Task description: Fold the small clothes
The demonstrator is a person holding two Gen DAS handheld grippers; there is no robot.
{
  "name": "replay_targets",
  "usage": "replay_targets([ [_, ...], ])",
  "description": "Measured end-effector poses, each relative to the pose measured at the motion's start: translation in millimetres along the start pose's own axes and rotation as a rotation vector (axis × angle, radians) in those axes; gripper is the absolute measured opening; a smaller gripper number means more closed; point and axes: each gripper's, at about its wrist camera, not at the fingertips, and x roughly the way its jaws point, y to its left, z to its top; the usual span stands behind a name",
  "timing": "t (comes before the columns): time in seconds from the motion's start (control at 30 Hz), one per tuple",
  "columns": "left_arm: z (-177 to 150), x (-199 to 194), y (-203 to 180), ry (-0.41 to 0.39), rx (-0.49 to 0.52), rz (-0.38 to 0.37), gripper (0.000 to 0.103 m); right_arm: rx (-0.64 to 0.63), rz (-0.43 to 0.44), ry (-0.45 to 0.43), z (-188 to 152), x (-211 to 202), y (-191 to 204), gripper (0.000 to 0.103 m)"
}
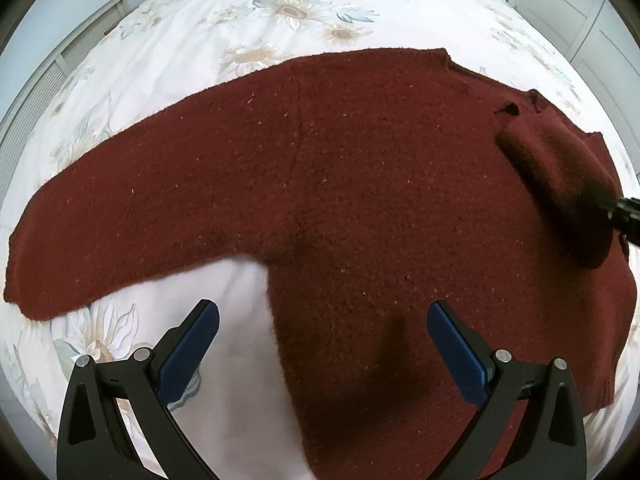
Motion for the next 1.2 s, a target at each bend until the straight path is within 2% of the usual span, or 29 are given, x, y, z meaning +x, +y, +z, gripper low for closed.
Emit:
replay_targets([
  [0.07,0,-1,0,0.003,-0.002,-0.001,0.102,0.000,-0.023,0.004,-1,-5,-6,0.070],
  [0.13,7,4,-6,0.003,0.001,-0.003,0.102,-0.005,-0.032,-0.009,-4,-16,-11,0.076],
  [0.33,10,1,-21,0.000,0.046,0.014,0.102,-0.012,-0.033,-0.034,-21,-49,-45,0.080],
  [0.47,16,-1,-41,0.001,0.094,0.010,0.102,0.040,-0.108,-0.038,-44,-59,-90,0.081],
  [0.6,35,-5,-90,-0.028,0.192,-0.025,0.102,0.139,-0.205,-0.001,-68,-52,-141,0.081],
  [0.77,56,-9,-157,-0.056,0.316,-0.075,0.102,0.215,-0.214,0.018,-90,-45,-178,0.081],
  [0.9,70,-6,-213,-0.057,0.417,-0.080,0.102,0.250,-0.207,0.018,-96,-43,-192,0.081],
  [1.03,80,8,-259,-0.027,0.494,-0.065,0.102,0.267,-0.195,0.014,-102,-41,-202,0.081],
  [1.2,82,45,-290,0.058,0.561,-0.043,0.102,0.288,-0.176,0.017,-107,-37,-209,0.081],
])
